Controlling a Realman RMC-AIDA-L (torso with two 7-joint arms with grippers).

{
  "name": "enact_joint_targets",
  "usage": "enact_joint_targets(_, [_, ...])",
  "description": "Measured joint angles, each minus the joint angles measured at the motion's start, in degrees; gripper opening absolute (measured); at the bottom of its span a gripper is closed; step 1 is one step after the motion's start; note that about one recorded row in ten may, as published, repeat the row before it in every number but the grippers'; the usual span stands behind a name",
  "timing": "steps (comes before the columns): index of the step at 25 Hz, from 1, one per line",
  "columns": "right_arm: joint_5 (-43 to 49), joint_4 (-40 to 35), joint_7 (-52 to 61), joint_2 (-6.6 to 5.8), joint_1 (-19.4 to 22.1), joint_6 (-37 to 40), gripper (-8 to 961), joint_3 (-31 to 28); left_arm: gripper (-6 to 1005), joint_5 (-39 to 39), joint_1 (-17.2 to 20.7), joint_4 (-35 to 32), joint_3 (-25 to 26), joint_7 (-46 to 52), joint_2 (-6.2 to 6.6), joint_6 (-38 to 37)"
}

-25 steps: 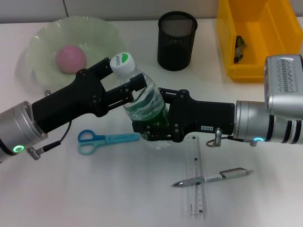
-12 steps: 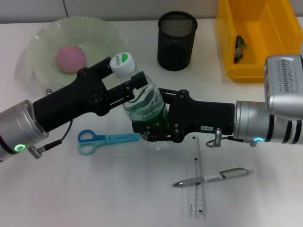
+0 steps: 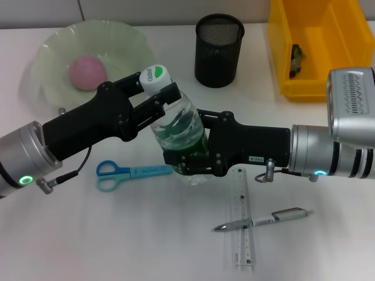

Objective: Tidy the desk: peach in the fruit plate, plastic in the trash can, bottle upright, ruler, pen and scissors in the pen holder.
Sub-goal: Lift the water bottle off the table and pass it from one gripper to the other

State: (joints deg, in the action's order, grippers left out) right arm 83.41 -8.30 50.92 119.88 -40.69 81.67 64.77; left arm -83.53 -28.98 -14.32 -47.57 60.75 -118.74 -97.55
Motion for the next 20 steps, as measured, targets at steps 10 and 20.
enact_joint_targets(10, [-0.2,0.0,0.8,0.00,0.0,0.0,771,0.7,435,0.0,0.0,0.1,0.2,0.2,0.00,0.6])
enact_joint_targets(20, [-0.2,-1.0,1.0,0.00,0.0,0.0,772,1.5,434,0.0,0.1,0.2,0.2,0.2,0.08,0.6])
